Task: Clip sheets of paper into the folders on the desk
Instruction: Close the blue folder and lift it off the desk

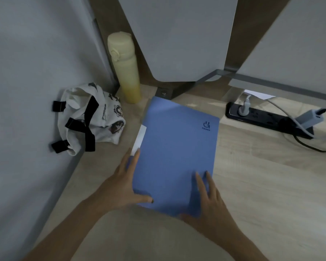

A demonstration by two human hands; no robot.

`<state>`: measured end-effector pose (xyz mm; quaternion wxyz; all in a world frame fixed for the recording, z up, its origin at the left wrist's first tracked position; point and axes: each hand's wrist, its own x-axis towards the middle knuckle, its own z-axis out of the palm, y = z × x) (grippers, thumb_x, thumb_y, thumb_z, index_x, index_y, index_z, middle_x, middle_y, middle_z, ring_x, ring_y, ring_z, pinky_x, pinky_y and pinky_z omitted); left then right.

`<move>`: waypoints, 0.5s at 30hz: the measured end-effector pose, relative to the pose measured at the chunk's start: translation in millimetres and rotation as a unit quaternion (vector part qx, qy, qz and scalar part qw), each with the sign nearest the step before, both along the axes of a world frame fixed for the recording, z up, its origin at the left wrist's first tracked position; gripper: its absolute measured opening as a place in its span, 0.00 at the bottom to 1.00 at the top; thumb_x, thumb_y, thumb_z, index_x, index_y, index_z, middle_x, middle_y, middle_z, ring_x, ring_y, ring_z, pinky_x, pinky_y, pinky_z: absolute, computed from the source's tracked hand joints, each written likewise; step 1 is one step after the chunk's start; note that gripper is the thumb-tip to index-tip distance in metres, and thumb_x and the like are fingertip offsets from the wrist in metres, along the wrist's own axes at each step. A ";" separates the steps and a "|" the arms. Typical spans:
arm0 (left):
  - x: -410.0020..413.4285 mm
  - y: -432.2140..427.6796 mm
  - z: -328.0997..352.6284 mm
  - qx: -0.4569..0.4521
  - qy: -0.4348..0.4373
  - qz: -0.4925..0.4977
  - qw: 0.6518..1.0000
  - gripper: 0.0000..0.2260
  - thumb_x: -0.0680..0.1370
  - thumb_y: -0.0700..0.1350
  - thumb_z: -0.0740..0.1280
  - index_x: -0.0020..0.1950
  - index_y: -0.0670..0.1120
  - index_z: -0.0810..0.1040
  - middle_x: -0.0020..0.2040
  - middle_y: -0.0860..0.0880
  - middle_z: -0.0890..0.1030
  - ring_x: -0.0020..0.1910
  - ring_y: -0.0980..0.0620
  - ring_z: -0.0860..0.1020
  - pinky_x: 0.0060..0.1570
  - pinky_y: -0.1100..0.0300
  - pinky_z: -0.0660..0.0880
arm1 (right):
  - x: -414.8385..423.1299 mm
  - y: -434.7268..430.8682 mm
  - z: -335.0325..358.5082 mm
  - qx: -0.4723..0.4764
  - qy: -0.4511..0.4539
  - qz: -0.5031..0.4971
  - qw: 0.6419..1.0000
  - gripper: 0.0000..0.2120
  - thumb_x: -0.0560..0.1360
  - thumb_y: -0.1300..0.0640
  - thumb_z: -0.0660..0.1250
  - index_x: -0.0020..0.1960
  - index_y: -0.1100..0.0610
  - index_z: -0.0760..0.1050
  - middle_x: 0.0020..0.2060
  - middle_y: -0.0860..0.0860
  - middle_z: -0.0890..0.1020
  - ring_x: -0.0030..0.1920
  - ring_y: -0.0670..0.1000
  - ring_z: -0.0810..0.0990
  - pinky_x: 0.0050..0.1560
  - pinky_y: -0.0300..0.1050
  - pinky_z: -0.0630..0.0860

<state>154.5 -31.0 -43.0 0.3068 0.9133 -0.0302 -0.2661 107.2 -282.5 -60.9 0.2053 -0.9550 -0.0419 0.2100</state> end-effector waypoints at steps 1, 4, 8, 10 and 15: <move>-2.1 2.1 -1.6 0.029 -0.014 -0.033 0.999 0.61 0.59 0.64 0.74 0.71 0.61 0.28 0.73 0.59 0.27 0.76 0.54 0.43 0.65 0.56 0.67 | -5.5 2.8 -8.1 -0.031 -0.025 0.021 0.999 0.53 0.60 0.23 0.54 0.75 0.50 0.44 0.74 0.60 0.56 0.68 0.67 0.67 0.55 0.59 0.77; -7.9 10.3 -13.0 0.077 -0.074 -0.101 0.989 0.59 0.57 0.69 0.67 0.67 0.62 0.22 0.70 0.51 0.22 0.76 0.43 0.52 0.57 0.53 0.75 | -8.1 11.6 -18.6 -0.070 -0.054 0.013 0.996 0.50 0.61 0.28 0.54 0.75 0.54 0.51 0.70 0.62 0.61 0.63 0.71 0.71 0.49 0.61 0.77; -9.0 15.3 -22.5 0.154 -0.144 -0.153 0.965 0.58 0.52 0.64 0.70 0.76 0.42 0.52 0.74 0.33 0.51 0.58 0.39 0.78 0.35 0.62 0.78 | -10.7 9.0 -27.5 -0.107 -0.099 0.026 0.989 0.49 0.62 0.28 0.55 0.75 0.54 0.52 0.70 0.65 0.63 0.66 0.68 0.62 0.62 0.59 0.70; -7.1 13.6 -20.7 0.158 -0.153 -0.158 0.963 0.54 0.53 0.60 0.74 0.74 0.41 0.58 0.74 0.34 0.53 0.54 0.40 0.80 0.32 0.63 0.78 | -9.3 6.9 -31.0 -0.124 -0.106 0.041 0.986 0.50 0.61 0.28 0.56 0.75 0.54 0.51 0.70 0.65 0.61 0.65 0.68 0.62 0.64 0.59 0.61; 3.3 13.3 -22.9 0.150 -0.167 -0.147 0.963 0.56 0.55 0.61 0.76 0.75 0.44 0.53 0.75 0.39 0.47 0.52 0.40 0.79 0.27 0.61 0.75 | 3.7 5.0 -32.1 -0.147 -0.125 0.061 0.979 0.53 0.58 0.27 0.61 0.74 0.56 0.55 0.69 0.67 0.62 0.62 0.71 0.70 0.63 0.62 0.65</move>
